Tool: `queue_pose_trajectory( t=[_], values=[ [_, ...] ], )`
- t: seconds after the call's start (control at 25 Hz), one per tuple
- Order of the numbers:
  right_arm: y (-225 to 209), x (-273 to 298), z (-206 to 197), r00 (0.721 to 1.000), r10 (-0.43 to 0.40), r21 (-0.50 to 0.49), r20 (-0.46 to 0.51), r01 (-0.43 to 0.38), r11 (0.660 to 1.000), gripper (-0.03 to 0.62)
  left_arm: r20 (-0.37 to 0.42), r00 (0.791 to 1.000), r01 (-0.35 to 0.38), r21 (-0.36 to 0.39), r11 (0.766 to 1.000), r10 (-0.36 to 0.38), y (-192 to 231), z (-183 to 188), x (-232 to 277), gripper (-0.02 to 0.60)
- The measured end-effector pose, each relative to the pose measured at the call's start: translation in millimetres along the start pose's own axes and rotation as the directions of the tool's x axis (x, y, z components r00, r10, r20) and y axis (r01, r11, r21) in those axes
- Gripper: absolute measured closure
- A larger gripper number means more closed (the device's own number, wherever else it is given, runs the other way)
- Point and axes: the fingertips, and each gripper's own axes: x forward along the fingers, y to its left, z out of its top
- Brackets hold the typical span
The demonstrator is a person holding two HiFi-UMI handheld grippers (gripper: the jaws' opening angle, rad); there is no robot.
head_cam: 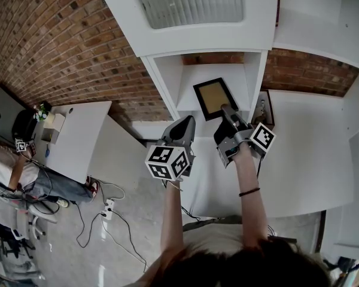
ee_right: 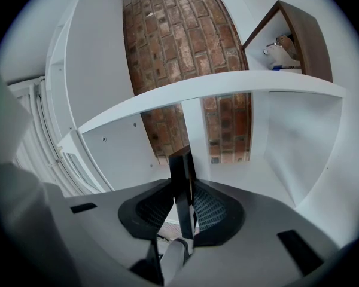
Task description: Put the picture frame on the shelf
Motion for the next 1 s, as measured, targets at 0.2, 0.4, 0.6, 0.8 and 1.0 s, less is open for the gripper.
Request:
queue_pose_trajectory(
  t=[0.2,0.4,0.6,0.8,1.0],
  values=[
    [1.1,0.5,0.5,1.0,0.0,-0.008,-0.006,0.0,1.0,0.52,-0.001,1.0,0.002,-0.001,1.0,-0.002,-0.5,-0.2,0.6,0.571],
    [1.3,0.4,-0.6,1.0,-0.001,-0.002,-0.005,0.001,1.0,0.507,-0.003,1.0,0.008,0.001,1.0,-0.008,-1.8,-1.0,1.6,0.571],
    [0.2,-0.1,-1.2,1.0,-0.005,0.001,-0.011,0.005,1.0,0.494,-0.005,1.0,0.01,0.001,1.0,-0.01,-2.3,-1.9,2.0,0.571],
    [-1.4,-0.2,-2.2,1.0,-0.021,0.012,-0.013,0.021,1.0,0.472,-0.01,1.0,0.011,0.0,1.0,-0.011,-3.2,-1.8,2.6,0.571],
    [-4.8,-2.1,-2.8,1.0,-0.019,0.018,-0.018,0.02,1.0,0.465,-0.014,1.0,0.01,-0.001,1.0,-0.01,-4.3,-5.4,2.4,0.571]
  ],
)
